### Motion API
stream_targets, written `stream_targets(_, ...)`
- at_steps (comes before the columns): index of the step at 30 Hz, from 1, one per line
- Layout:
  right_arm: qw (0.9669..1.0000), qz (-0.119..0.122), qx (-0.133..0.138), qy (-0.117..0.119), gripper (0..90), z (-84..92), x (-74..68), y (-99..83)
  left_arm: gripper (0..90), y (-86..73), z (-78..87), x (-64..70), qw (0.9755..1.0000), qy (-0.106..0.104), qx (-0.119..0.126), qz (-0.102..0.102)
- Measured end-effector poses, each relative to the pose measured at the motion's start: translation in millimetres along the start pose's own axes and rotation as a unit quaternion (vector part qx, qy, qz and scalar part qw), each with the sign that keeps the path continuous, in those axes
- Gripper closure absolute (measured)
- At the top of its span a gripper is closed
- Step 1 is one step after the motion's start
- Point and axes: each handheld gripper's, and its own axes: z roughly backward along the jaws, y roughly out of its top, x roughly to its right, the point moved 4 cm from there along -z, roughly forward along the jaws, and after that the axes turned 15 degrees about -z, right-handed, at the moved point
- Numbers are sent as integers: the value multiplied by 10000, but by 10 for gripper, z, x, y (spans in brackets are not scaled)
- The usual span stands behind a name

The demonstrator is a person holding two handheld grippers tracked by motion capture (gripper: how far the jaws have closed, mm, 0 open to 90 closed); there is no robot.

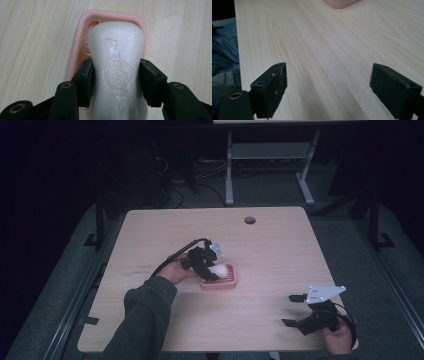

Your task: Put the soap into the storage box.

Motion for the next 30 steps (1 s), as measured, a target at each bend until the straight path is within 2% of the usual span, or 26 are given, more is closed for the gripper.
stream_targets(9,10000,2,23,-5,140,6,-1,2,492,85,-62,-42,10000,-33,-27,-81)
stream_targets(30,10000,19,27,-1,140,6,4,0,492,62,-229,-87,9998,-98,-186,-57)
